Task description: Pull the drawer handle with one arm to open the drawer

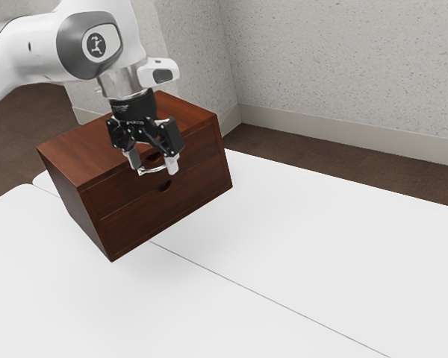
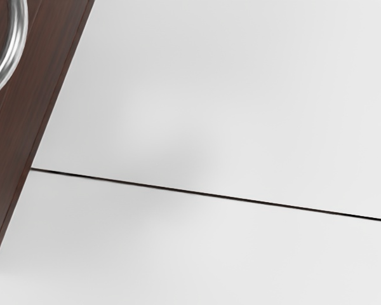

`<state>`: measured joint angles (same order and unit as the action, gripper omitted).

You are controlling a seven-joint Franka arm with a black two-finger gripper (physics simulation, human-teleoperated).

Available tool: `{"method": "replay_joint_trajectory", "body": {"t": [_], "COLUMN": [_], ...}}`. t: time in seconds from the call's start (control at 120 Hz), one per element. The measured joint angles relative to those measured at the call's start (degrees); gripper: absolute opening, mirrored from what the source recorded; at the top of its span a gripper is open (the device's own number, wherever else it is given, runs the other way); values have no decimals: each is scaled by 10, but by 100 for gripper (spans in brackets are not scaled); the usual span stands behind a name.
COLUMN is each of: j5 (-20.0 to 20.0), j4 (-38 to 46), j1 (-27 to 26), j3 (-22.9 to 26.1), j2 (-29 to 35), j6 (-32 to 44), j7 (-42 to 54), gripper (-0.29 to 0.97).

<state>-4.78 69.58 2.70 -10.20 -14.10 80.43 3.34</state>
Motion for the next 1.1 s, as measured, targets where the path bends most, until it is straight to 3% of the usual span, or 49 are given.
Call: {"method": "replay_joint_trajectory", "body": {"t": [0.267,0.417,0.508,0.717,0.925,1.1], "j5": [-8,-16,-17,5,75,78], "j4": [-1,-39,-45,-42,-36,-35], "j1": [0,4,-2,1,-14,-11], "j3": [-3,0,19,23,36,36], "j2": [0,76,91,31,7,-4], "j6": [0,3,28,92,129,133], "j7": [-2,-2,4,29,104,144], "gripper": [68,68,68,68,68,68]}}
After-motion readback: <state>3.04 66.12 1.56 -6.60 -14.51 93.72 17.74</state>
